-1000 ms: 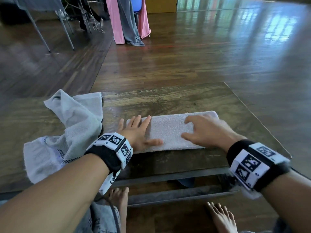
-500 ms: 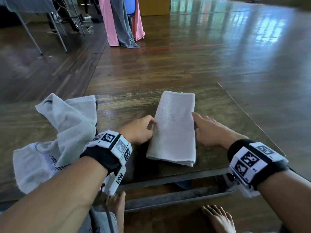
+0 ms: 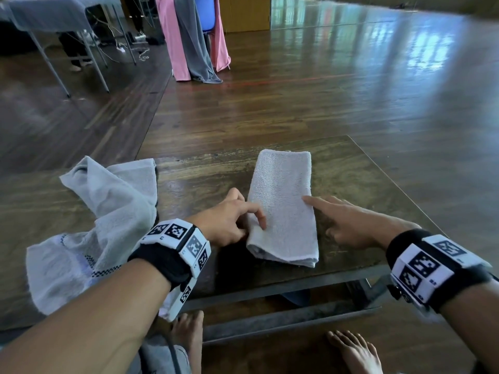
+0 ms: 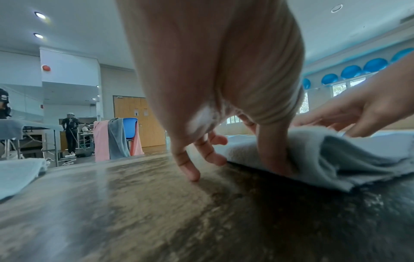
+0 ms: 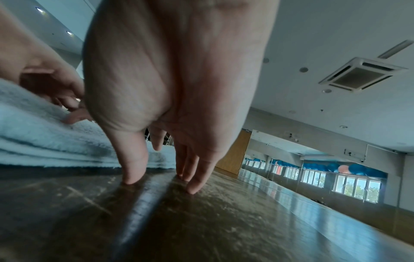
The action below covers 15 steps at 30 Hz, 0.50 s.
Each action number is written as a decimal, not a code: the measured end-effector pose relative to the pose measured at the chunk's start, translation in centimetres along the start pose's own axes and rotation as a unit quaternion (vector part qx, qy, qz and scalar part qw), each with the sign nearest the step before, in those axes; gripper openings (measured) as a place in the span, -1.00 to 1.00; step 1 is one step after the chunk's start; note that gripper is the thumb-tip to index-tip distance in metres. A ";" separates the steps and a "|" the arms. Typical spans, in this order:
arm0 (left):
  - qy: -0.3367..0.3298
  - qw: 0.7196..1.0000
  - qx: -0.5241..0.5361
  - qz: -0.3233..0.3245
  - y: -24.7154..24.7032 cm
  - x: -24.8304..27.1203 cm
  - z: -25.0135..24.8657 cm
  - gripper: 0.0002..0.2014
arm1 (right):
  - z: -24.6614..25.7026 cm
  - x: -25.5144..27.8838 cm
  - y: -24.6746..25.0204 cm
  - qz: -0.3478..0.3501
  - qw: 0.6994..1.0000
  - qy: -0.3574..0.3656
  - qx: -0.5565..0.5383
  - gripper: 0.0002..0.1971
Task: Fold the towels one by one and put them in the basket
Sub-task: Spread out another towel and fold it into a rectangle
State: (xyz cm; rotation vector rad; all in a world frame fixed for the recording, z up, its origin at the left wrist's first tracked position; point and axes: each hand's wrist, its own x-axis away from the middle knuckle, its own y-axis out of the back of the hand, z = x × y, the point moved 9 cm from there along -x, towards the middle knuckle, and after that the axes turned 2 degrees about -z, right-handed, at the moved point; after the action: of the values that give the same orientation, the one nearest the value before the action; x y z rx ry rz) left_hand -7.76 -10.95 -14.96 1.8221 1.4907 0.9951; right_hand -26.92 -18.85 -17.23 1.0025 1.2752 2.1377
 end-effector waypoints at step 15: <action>-0.009 0.935 0.131 -0.330 6.8 -1.7 -0.7 -0.76 | 2.4 -0.6 4.7 -0.178 0.953 0.086 -0.229 -0.61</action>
State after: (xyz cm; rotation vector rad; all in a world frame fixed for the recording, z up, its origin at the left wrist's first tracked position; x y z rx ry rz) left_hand -4.77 -14.01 -9.35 1.3075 2.0979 0.4594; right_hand -24.77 -20.20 -12.55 0.3688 0.8817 2.1184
